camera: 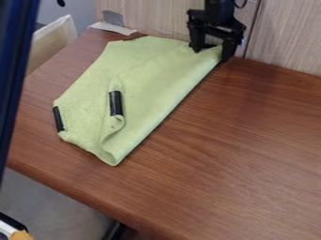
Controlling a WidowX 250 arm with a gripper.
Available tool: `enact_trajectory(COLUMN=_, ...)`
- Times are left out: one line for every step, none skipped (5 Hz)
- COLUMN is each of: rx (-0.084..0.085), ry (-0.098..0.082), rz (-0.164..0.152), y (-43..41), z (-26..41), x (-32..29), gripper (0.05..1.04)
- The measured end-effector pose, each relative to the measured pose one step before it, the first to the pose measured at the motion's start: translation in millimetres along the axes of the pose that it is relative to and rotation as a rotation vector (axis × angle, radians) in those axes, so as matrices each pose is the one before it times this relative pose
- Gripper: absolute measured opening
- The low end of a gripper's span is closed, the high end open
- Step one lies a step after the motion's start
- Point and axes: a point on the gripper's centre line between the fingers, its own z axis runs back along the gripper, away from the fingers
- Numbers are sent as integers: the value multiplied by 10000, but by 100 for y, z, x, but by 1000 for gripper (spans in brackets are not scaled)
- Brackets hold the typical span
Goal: Fold the clothe from the top right to bottom left
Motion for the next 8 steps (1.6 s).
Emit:
enact_trajectory(rx=200, ry=-30, rz=5, y=234, z=-347, x=-99, gripper=674)
enact_trajectory(rx=34, ry=-41, rz=-29, y=-7, z=-106, x=-333, gripper=379)
enact_trajectory(rx=-9, ry=61, rz=0, y=-52, z=102, x=-332, gripper=168)
enact_trajectory(rx=-11, ry=-17, rz=-116, y=-18, z=0, x=27, gripper=76)
enact_trajectory(rx=-2, ry=-156, rz=-2, y=-46, z=1086, x=-18, gripper=68)
enact_trajectory(rx=178, ry=-468, rz=145, y=686, z=2199, x=-336, gripper=68)
enact_trajectory(rx=162, ry=-376, rz=349, y=1255, z=2290, x=-1269, gripper=68)
enact_trajectory(rx=255, ry=-608, rz=465, y=1723, z=3038, x=-2139, gripper=68)
